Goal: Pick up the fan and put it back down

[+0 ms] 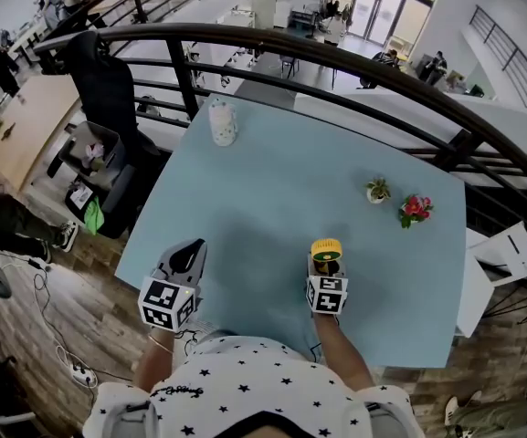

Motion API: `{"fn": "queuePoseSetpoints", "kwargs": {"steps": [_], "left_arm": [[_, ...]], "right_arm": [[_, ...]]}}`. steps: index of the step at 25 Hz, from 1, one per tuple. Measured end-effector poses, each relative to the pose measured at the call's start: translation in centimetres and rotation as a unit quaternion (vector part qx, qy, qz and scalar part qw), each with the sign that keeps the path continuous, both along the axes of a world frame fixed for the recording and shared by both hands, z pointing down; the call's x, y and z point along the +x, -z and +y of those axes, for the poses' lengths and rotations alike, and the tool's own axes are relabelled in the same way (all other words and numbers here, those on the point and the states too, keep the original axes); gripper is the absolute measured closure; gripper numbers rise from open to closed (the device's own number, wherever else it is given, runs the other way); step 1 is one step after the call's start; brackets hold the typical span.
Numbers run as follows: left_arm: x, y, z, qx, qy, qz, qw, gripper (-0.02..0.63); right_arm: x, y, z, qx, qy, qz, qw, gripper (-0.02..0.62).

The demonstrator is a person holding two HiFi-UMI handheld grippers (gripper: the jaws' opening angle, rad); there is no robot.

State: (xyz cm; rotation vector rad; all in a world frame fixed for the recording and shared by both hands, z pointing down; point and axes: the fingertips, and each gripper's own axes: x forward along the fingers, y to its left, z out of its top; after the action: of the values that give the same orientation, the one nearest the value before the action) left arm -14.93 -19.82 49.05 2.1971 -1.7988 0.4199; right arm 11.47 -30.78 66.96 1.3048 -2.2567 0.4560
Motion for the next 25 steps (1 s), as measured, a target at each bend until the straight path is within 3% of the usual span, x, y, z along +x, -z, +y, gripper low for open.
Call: {"fn": "queuePoseSetpoints", "kwargs": {"steps": [25], "left_arm": [[-0.49,-0.73,0.83,0.0,-0.009,0.013,0.9999,0.577]], "right_arm": [[-0.13,-0.76,0.88,-0.011,-0.015,0.022,1.0,0.406]]}}
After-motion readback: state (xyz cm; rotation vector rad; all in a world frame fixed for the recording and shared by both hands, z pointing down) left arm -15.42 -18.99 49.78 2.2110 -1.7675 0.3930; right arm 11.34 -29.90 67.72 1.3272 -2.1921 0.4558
